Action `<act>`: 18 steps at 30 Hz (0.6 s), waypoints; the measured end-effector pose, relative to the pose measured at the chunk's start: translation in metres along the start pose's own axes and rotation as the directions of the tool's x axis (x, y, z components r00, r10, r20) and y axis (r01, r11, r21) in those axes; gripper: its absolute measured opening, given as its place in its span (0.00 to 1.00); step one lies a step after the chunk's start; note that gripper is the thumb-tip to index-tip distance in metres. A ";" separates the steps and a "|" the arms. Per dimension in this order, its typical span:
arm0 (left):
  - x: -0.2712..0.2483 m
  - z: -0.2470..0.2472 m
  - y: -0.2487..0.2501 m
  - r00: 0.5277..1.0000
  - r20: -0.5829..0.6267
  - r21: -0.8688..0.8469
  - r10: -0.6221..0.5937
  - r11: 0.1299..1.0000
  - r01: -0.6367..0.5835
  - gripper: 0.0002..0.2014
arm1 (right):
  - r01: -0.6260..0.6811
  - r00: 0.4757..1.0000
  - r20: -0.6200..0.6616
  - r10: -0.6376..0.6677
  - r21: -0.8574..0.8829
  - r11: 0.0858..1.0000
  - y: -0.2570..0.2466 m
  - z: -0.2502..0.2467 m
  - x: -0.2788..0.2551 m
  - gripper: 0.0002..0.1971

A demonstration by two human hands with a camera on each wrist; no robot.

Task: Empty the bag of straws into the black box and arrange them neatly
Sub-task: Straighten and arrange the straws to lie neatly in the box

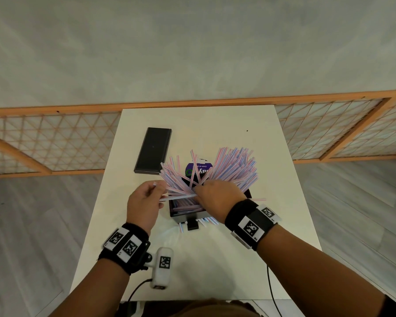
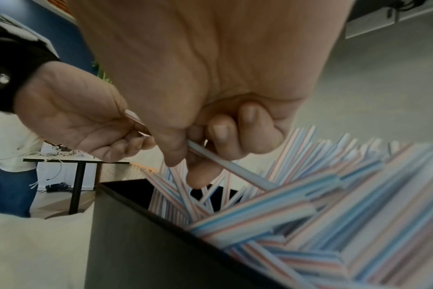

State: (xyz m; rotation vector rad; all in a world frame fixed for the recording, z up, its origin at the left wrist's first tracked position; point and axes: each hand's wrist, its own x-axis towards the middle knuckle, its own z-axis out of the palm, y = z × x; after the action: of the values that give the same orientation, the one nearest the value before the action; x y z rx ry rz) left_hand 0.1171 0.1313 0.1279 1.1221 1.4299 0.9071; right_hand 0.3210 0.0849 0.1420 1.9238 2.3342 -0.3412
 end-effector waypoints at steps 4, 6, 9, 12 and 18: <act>-0.006 0.006 -0.008 1.000 0.016 0.149 -0.011 0.989 0.008 0.07 | -0.083 0.993 0.085 0.079 0.054 0.995 0.004 0.009 0.003 0.10; -0.005 0.005 -0.011 0.998 -0.048 0.206 0.039 0.978 -0.029 0.08 | -0.112 0.991 0.076 0.106 0.079 0.991 0.005 0.014 0.001 0.13; -0.004 0.005 -0.012 0.991 -0.068 0.333 0.111 0.939 -0.082 0.19 | -0.127 0.992 0.024 0.125 0.136 0.982 0.004 0.018 -0.002 0.20; -0.002 0.008 -0.016 0.999 -0.005 0.337 0.035 0.941 -0.031 0.20 | -0.109 0.994 0.012 0.108 0.085 0.990 0.004 0.025 -0.002 0.14; -0.011 0.016 -0.026 0.984 0.133 0.484 0.118 0.859 -0.169 0.14 | -0.103 0.993 0.071 0.097 0.075 0.992 -0.003 0.029 -0.006 0.13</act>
State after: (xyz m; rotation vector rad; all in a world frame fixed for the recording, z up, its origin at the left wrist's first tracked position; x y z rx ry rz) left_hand 0.1285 0.1133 0.1039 1.6524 1.5560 0.5816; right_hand 0.3174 0.0715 0.1158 2.0221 2.2043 -0.4875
